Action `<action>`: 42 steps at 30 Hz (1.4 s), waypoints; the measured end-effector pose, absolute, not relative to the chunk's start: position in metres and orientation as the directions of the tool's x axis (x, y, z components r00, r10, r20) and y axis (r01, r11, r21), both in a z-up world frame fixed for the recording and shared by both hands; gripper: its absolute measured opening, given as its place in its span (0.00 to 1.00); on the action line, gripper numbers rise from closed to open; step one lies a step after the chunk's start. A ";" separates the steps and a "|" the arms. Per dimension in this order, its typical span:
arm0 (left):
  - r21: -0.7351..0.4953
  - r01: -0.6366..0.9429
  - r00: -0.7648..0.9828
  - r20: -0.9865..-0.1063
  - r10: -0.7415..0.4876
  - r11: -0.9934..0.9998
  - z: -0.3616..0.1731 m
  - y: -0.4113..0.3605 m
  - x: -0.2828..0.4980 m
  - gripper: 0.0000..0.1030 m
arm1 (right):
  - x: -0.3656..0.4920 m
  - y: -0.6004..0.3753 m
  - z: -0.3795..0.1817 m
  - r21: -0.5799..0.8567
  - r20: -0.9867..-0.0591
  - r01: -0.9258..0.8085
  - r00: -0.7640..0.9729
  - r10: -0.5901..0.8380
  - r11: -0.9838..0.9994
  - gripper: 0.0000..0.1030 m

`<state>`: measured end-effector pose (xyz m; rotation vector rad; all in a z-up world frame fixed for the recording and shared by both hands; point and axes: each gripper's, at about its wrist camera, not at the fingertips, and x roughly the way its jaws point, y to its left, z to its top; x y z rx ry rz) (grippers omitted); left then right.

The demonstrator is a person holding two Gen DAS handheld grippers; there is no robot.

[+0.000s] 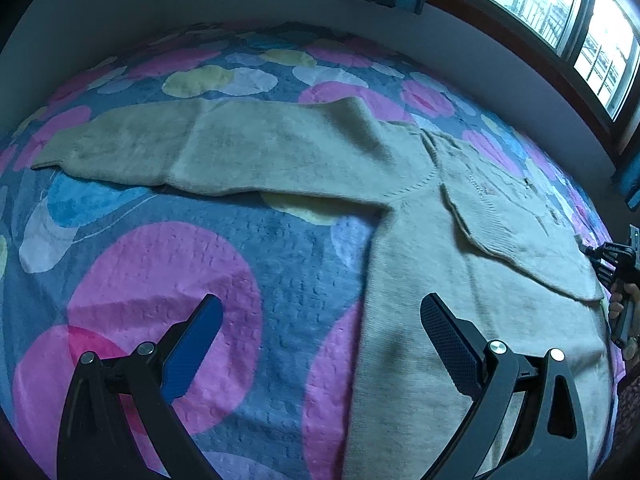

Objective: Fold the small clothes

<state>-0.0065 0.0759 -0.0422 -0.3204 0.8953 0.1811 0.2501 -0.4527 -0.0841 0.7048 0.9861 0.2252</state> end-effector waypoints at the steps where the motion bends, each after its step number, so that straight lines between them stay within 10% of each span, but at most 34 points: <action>1: -0.198 -0.290 0.613 -0.789 0.023 0.936 -0.043 0.077 -0.006 0.96 | 0.251 -0.455 -0.087 0.651 -0.677 0.142 0.553 0.485 0.746 0.04; 18: -0.194 -0.293 0.610 -0.792 0.026 0.936 -0.044 0.079 -0.006 0.96 | 0.170 -0.459 -0.075 0.698 -0.614 0.050 0.556 0.561 0.714 0.24; 30: -0.193 -0.298 0.609 -0.792 0.031 0.935 -0.044 0.080 -0.013 0.96 | 0.140 -0.456 -0.084 0.667 -0.634 0.037 0.551 0.542 0.744 0.11; 36: -0.197 -0.299 0.611 -0.791 0.028 0.934 -0.042 0.082 -0.016 0.96 | 0.110 -0.458 -0.072 0.683 -0.594 0.009 0.587 0.549 0.730 0.56; 42: -0.200 -0.311 0.612 -0.790 0.034 0.929 -0.041 0.095 -0.023 0.96 | 0.071 -0.459 -0.061 0.653 -0.602 -0.011 0.600 0.527 0.758 0.77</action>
